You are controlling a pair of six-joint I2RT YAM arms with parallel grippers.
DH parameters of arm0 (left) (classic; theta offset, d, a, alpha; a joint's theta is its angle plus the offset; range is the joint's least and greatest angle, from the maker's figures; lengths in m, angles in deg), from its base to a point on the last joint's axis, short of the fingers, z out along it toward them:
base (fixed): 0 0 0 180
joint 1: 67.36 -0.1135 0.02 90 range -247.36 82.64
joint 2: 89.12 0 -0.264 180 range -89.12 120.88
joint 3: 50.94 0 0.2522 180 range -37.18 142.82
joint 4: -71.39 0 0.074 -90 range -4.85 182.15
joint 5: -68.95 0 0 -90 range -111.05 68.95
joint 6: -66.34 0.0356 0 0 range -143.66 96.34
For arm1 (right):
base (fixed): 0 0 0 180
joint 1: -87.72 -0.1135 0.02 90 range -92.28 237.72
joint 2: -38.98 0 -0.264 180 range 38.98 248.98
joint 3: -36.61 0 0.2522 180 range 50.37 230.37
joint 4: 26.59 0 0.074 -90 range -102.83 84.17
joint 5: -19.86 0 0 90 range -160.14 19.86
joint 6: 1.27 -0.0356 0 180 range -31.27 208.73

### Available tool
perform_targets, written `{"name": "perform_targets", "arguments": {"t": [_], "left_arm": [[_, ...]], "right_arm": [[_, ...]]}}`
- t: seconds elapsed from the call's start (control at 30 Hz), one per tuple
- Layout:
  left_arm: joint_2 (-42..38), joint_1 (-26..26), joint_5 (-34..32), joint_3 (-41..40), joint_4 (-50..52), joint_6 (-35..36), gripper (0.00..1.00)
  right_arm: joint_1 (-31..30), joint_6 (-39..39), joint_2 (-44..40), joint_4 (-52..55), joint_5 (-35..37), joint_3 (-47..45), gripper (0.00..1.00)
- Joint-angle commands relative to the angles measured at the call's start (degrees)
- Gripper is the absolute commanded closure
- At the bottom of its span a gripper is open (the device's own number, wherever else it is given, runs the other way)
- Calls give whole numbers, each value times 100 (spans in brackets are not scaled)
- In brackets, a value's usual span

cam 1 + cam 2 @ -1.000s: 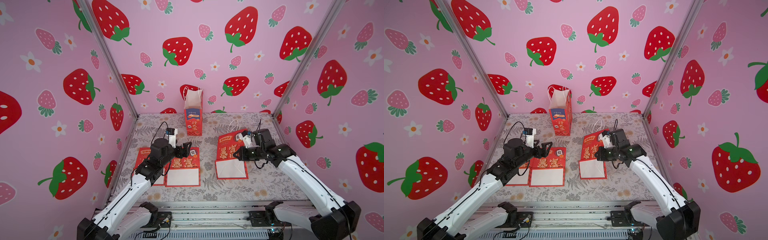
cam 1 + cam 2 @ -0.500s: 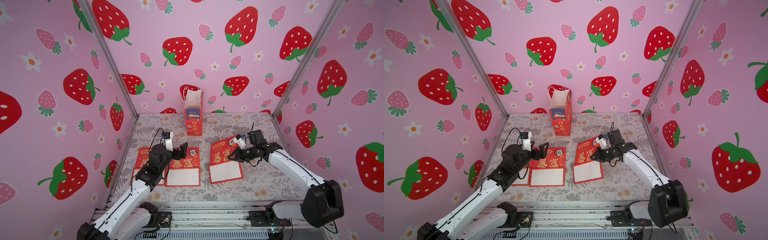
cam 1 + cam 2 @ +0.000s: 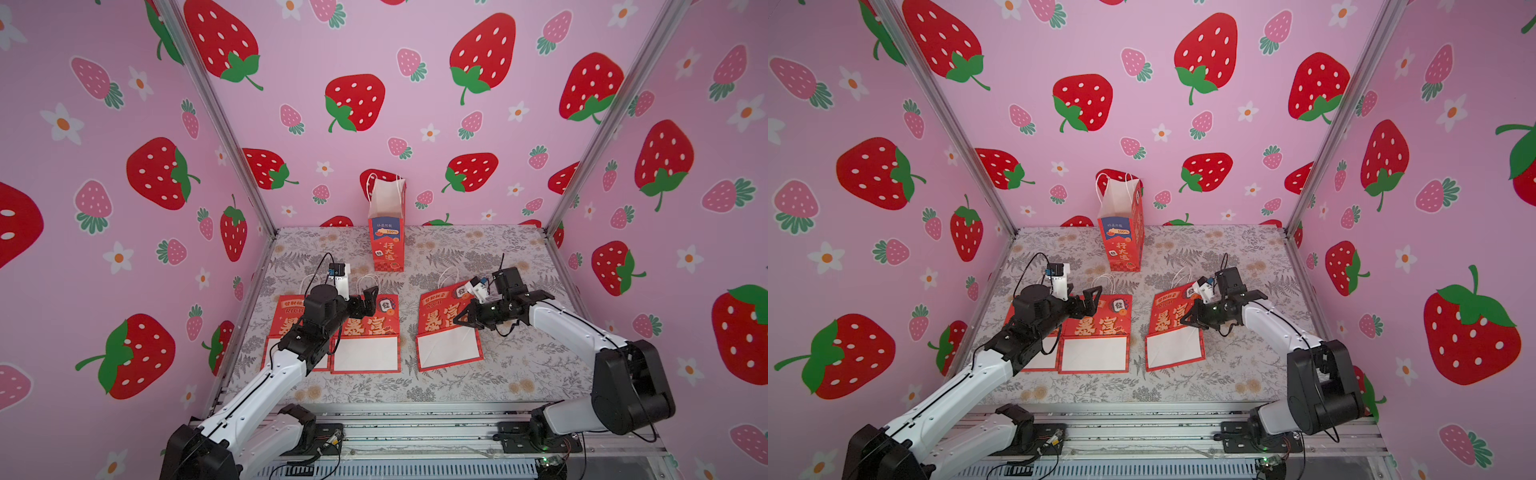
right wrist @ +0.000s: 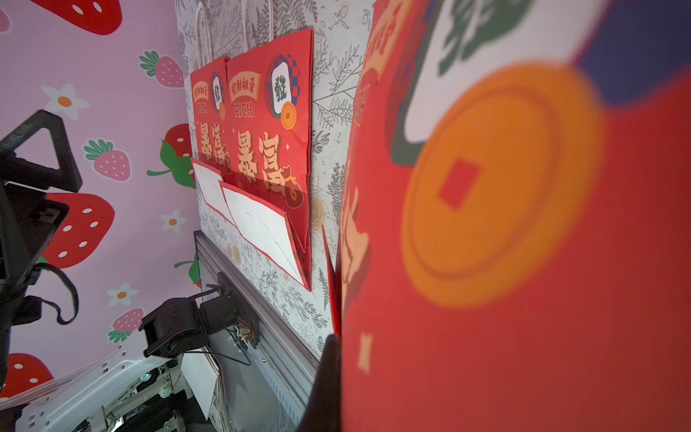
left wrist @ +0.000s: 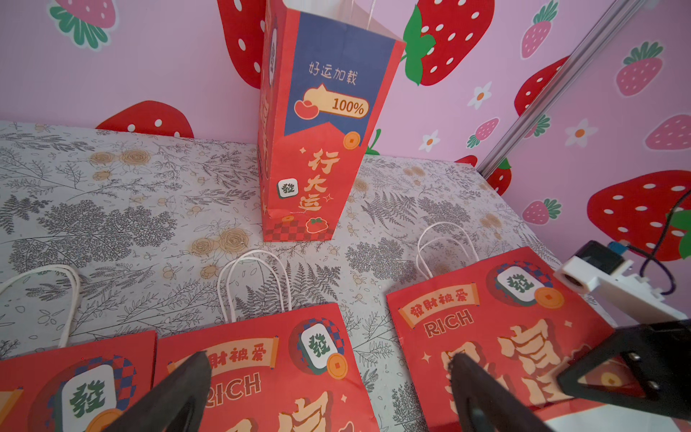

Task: Put away the paper bag
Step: Place the paper bag at the center of the board.

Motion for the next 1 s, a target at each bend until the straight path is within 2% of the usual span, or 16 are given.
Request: {"name": "perform_targets", "arguments": {"t": [0.0, 0.4, 0.97], "left_arm": [[-136, -65, -98, 125, -67, 102, 1], [-316, -202, -95, -26, -137, 32, 1], [-281, -220, -29, -30, -169, 1, 1]], "right_arm": [[59, -57, 104, -198, -149, -77, 100], [87, -79, 715, -353, -248, -27, 100], [86, -53, 1513, -502, -173, -10, 88]]}}
